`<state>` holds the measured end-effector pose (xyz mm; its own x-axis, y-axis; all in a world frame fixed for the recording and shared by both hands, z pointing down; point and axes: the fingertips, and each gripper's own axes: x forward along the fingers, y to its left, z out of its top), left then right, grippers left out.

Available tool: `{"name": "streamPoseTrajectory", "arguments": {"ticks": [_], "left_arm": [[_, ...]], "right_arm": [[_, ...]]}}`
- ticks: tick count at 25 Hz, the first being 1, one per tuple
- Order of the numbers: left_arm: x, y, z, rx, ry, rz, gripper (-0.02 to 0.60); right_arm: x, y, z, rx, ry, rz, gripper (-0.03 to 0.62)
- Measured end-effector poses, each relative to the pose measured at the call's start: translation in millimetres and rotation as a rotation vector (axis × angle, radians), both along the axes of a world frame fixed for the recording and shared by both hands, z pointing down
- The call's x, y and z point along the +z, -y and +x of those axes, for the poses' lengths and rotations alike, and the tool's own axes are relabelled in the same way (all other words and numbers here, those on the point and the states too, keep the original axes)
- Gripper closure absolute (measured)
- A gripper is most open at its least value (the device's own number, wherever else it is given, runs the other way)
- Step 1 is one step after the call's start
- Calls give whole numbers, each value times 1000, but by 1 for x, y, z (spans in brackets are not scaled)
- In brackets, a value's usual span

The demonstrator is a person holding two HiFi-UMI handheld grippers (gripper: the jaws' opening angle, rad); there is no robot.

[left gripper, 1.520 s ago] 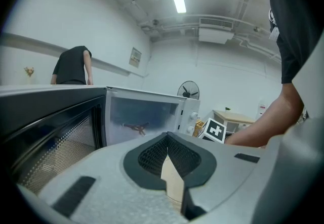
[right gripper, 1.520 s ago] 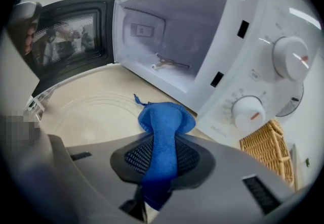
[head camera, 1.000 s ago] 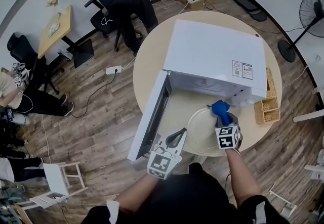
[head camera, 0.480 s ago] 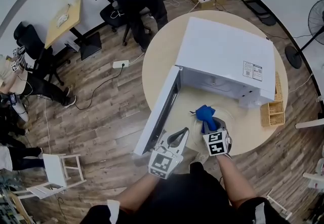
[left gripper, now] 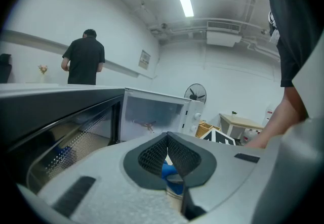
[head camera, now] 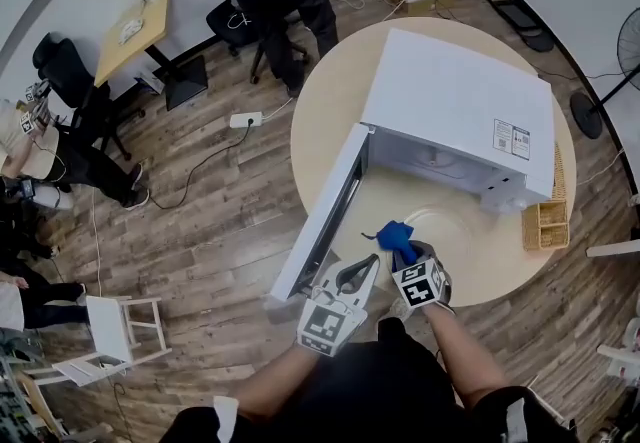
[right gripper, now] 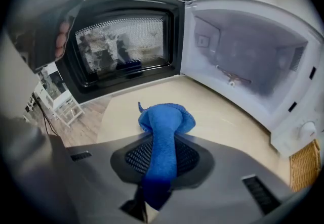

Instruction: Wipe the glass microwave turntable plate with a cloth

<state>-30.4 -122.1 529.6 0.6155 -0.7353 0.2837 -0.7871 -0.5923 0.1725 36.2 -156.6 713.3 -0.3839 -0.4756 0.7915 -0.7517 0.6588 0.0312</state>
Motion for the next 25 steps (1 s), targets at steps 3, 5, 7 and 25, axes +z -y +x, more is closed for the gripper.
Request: {"name": "streamPoseTrajectory", "arguments": {"ticks": [3, 5, 7, 25], "left_arm": [[1, -1, 0, 5, 5, -3, 575], [0, -1, 0, 4, 4, -2, 575], [-1, -1, 1, 8, 4, 0, 575], [-2, -3, 12, 42, 12, 4, 575]], "right_arm": [[3, -1, 0, -12, -15, 1, 519], [3, -1, 0, -18, -20, 2, 519], [3, -1, -1, -22, -23, 4, 519], [1, 15, 43, 82, -68, 51, 519]]}}
